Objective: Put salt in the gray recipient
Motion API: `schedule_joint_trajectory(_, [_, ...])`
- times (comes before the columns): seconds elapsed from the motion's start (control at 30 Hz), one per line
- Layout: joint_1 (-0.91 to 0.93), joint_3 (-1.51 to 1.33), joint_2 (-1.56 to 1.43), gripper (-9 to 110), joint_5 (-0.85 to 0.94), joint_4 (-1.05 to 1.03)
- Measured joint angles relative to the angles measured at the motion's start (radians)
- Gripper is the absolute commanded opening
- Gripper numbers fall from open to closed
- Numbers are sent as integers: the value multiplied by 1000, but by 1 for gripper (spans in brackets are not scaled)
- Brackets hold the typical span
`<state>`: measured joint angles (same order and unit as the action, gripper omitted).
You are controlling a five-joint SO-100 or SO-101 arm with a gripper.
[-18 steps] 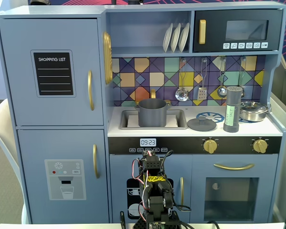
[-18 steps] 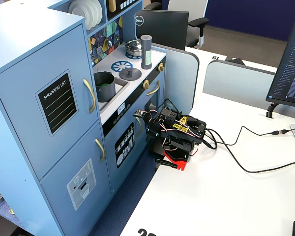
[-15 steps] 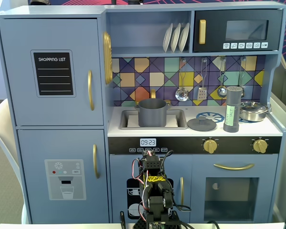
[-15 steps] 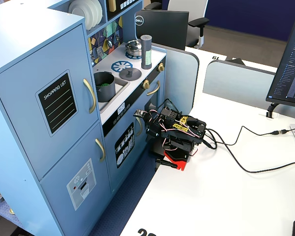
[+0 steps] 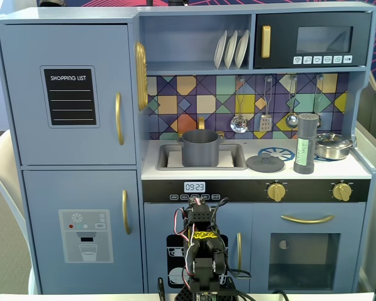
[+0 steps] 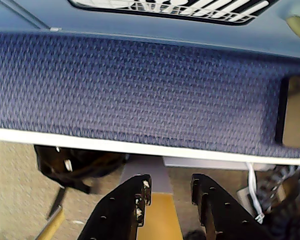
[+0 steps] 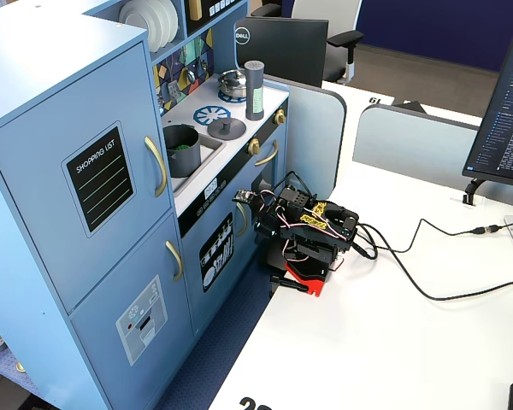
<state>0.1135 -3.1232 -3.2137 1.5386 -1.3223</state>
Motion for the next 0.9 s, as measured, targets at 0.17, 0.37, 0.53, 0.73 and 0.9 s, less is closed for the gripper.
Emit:
schedule_joint_trajectory(0.17, [193, 77, 55, 0, 43, 37])
schedule_joint_trajectory(0.37, [514, 301, 222, 0, 43, 245])
schedule_joint_trajectory(0.53, [738, 486, 393, 8, 72, 500])
schedule_joint_trajectory(0.73, [873, 634, 520, 38, 64, 818])
schedule_joint_trajectory(0.9, [871, 723, 635, 45, 29, 1057])
